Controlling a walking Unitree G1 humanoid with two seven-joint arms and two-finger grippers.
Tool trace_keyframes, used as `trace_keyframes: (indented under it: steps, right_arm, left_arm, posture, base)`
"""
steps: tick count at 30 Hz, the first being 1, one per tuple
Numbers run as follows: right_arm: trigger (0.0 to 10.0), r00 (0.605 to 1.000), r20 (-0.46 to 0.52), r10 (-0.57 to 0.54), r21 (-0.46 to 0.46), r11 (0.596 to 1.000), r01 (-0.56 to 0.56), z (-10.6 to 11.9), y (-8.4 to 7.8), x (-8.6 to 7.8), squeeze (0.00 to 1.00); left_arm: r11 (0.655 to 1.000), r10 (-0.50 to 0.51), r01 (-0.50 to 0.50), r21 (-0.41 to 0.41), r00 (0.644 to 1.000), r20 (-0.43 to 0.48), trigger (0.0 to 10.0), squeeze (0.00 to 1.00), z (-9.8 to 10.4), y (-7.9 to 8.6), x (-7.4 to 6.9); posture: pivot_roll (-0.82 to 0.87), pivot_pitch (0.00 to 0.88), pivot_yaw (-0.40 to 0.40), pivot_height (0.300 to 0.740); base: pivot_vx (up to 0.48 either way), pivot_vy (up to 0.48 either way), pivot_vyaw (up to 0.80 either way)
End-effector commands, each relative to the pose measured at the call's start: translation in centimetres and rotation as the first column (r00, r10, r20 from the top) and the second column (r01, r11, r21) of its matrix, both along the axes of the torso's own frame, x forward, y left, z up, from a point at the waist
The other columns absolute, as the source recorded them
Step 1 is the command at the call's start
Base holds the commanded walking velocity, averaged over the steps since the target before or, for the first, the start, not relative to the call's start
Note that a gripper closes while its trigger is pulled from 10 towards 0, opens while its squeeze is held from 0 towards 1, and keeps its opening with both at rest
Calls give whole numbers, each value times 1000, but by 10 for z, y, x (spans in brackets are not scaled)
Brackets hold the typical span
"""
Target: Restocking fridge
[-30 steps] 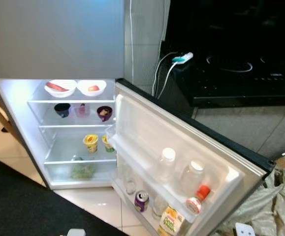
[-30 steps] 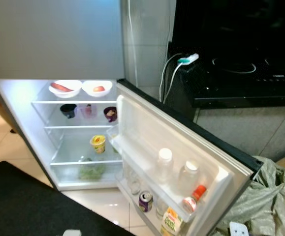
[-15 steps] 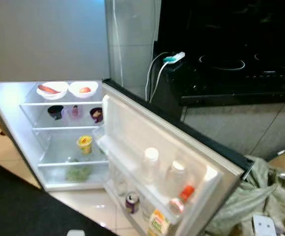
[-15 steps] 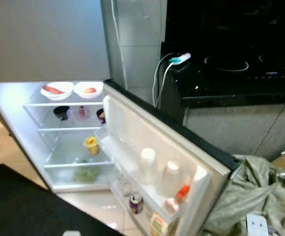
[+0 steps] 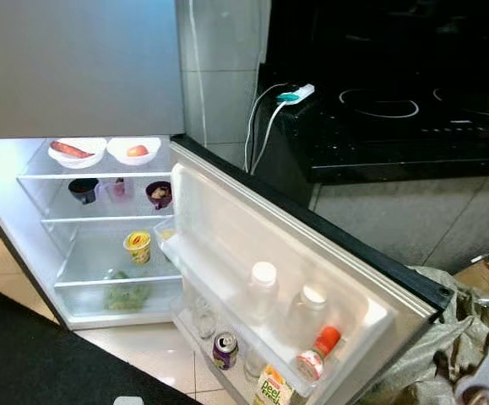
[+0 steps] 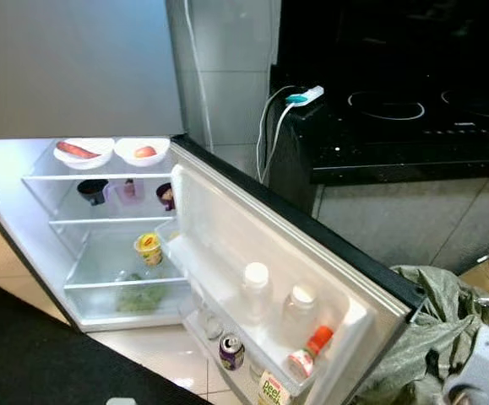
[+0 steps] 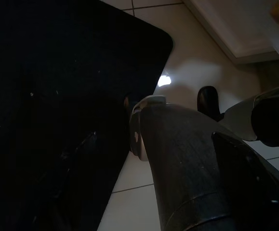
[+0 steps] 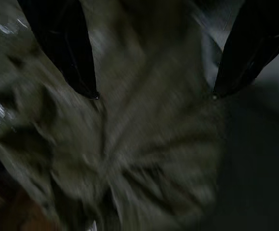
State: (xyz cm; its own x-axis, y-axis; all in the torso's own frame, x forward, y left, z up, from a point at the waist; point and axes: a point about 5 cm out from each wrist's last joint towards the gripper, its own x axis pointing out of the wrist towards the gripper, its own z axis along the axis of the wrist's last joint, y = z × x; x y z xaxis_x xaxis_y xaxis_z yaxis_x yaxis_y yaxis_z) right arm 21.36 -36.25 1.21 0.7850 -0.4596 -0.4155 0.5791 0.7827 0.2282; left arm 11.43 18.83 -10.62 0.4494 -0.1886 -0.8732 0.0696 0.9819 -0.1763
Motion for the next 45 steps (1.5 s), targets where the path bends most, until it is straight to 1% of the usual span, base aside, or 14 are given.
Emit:
trace_keyframes:
  steps: [1,6,8,11,14,19,22,31,33,34,36,41,43,45]
  right_arm:
    - [10000,996,90,-23,16,1000,21,12,-9,4,0]
    - [10000,975,219,20,70,997,-37,24,-8,15,0]
    - [10000,952,293,89,109,986,-126,28,-4,20,0]
    - [10000,937,322,138,128,974,-188,28,1,22,0]
    - [10000,877,394,275,196,907,-372,23,15,21,0]
    - [10000,827,445,344,238,845,-479,20,23,18,0]
    - [10000,784,490,382,282,781,-557,16,30,13,0]
    - [10000,760,517,393,357,709,-609,5,39,1,0]
    - [10000,728,541,421,375,654,-657,3,44,-3,0]
    - [10000,728,541,421,375,654,-657,3,44,-3,0]
    - [10000,680,572,459,394,573,-719,1,51,-8,0]
    - [10000,706,536,463,404,594,-695,-3,52,-11,0]
    - [10000,762,462,453,413,650,-637,-9,49,-13,0]
    - [10000,780,441,444,421,665,-617,-11,48,-14,0]
  left_arm:
    - [1000,-3,1,-29,998,-67,10000,0,-6,-8,-16]
    - [1000,-1,-1,-28,998,-70,10000,0,-6,-8,-16]
    - [1000,2,-4,-29,997,-73,10000,0,-6,-8,-17]
    - [1000,3,-5,-30,997,-74,10000,0,-6,-8,-17]
    - [999,5,-7,-35,997,-73,10000,0,-6,-8,-17]
    - [999,6,-8,-36,997,-73,10000,0,-6,-9,-17]
    - [999,5,-8,-36,997,-75,10000,0,-6,-9,-17]
    - [999,4,-7,-39,997,-75,10000,0,-6,-10,-17]
    - [999,5,-7,-39,997,-75,10000,0,-6,-10,-17]
    - [999,5,-7,-39,997,-75,10000,0,-6,-10,-17]
    - [999,4,-7,-37,997,-76,10000,0,-6,-10,-17]
    - [999,4,-7,-36,997,-76,10000,0,-6,-10,-17]
    - [999,4,-7,-37,997,-76,10000,0,-6,-10,-17]
    - [999,5,-7,-38,997,-76,10000,0,-6,-11,-17]
  posture:
    - [-32,0,-53,740]
    - [-31,0,-56,740]
    - [-33,0,-56,740]
    - [-33,0,-56,740]
    - [-32,0,-58,740]
    - [-32,0,-58,740]
    - [-35,0,-58,740]
    - [-35,0,-58,740]
    - [-35,0,-58,740]
    - [-35,0,-58,740]
    - [-35,0,-58,740]
    - [-35,0,-59,740]
    - [-35,0,-59,740]
    - [-35,0,-59,740]
  base:
    - [0,0,0]
    - [0,0,0]
    - [0,0,0]
    - [0,0,0]
    - [0,0,0]
    - [0,0,0]
    - [0,0,0]
    - [0,0,0]
    - [0,0,0]
    - [0,0,0]
    - [0,0,0]
    - [0,0,0]
    - [0,0,0]
    - [0,0,0]
